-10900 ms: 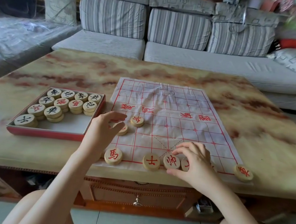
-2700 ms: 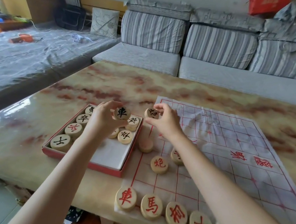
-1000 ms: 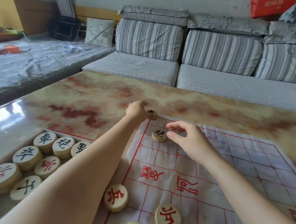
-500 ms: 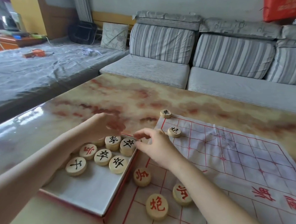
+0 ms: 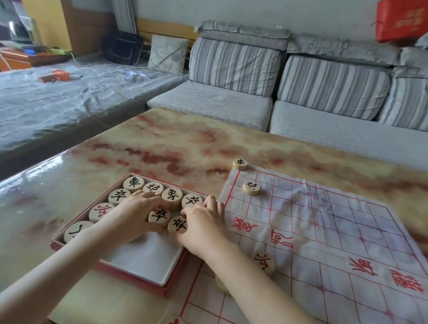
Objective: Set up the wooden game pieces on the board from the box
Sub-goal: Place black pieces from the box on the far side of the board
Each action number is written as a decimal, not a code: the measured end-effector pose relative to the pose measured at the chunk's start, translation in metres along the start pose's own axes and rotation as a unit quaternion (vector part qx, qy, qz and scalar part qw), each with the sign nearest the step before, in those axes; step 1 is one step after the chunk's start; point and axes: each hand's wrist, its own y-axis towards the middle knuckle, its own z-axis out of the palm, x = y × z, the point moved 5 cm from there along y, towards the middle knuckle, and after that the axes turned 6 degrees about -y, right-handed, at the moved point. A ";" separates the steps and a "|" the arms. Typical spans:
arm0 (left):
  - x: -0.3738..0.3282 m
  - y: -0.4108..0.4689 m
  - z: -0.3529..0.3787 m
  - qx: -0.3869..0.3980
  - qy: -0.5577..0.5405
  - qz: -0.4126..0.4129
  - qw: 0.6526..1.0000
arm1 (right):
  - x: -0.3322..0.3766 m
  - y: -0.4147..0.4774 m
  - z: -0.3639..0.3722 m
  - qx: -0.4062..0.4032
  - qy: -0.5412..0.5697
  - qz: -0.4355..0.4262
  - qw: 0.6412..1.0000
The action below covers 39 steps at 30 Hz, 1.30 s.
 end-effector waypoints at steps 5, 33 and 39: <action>-0.008 0.001 -0.015 -0.062 -0.048 -0.021 0.997 | -0.005 0.001 -0.010 -0.049 0.034 0.026 0.998; -0.095 0.124 0.060 -0.045 -0.112 -0.033 0.992 | -0.197 -0.016 -0.021 -0.056 0.076 0.259 0.961; -0.096 0.119 0.051 -0.047 -0.120 -0.022 0.991 | -0.198 -0.019 -0.019 -0.061 0.056 0.257 0.963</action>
